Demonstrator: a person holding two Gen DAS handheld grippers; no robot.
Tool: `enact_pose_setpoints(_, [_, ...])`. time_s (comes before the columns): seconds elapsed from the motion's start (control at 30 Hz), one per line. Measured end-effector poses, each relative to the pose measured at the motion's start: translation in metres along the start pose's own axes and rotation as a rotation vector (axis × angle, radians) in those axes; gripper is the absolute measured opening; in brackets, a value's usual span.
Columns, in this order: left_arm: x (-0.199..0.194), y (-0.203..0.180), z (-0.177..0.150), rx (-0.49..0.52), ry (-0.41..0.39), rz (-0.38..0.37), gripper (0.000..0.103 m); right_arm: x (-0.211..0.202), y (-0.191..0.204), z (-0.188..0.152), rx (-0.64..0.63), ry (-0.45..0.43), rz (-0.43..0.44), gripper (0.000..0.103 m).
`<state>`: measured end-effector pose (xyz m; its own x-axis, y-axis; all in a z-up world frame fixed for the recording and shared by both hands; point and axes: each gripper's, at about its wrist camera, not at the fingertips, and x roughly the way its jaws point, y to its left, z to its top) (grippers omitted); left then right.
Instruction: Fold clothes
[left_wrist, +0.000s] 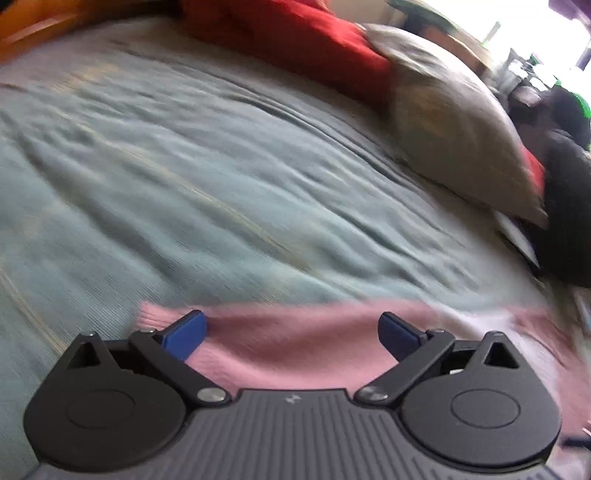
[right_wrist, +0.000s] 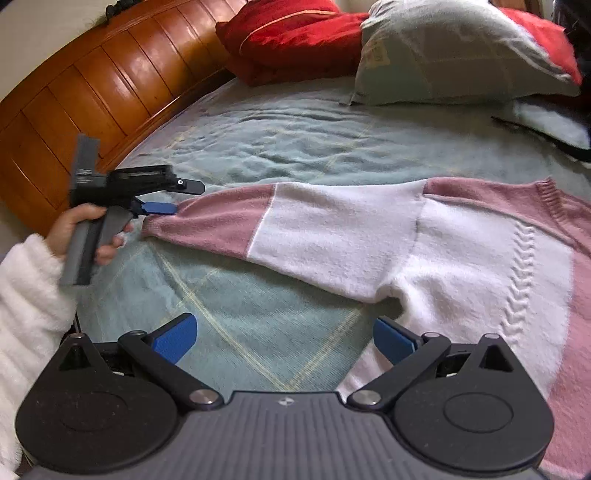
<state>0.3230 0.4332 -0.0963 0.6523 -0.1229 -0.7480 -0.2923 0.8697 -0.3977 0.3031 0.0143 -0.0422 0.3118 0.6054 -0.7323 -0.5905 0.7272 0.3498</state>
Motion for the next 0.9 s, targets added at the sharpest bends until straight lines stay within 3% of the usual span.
enact_pose_setpoints(0.1, [-0.008,0.004,0.002,-0.044,-0.027,-0.024,0.099,-0.012,-0.001,-0.007,0.006,-0.020,-0.008,0.103])
enact_pose_setpoints(0.2, [-0.028,-0.010,-0.006,0.009,-0.033,-0.087,0.100,-0.018,-0.005,-0.011,0.014,-0.034,-0.015,0.103])
enact_pose_setpoints(0.33, [-0.031,-0.025,-0.025,0.051,0.050,-0.232,0.101,-0.018,-0.008,-0.015,0.015,-0.034,-0.038,0.103])
enact_pose_setpoints(0.37, [-0.028,-0.025,-0.027,0.052,0.065,-0.227,0.101,-0.017,-0.008,-0.016,0.017,-0.031,-0.038,0.103])
enact_pose_setpoints(0.47, [-0.015,-0.010,-0.027,0.031,0.080,-0.085,0.094,-0.018,-0.009,-0.019,0.022,-0.028,-0.039,0.103])
enact_pose_setpoints(0.63, [-0.037,-0.001,-0.017,-0.072,0.004,-0.032,0.098,-0.023,-0.015,-0.023,0.020,-0.039,-0.067,0.103])
enact_pose_setpoints(0.77, [-0.026,-0.042,-0.024,0.006,0.089,-0.188,0.099,-0.023,-0.015,-0.023,0.034,-0.044,-0.055,0.103])
enact_pose_setpoints(0.83, [-0.012,-0.067,-0.030,0.055,0.124,-0.231,0.099,-0.022,-0.011,-0.024,0.020,-0.040,-0.057,0.103])
enact_pose_setpoints(0.9, [0.000,-0.077,-0.036,0.076,0.155,-0.227,0.099,-0.023,-0.008,-0.026,0.001,-0.039,-0.069,0.103])
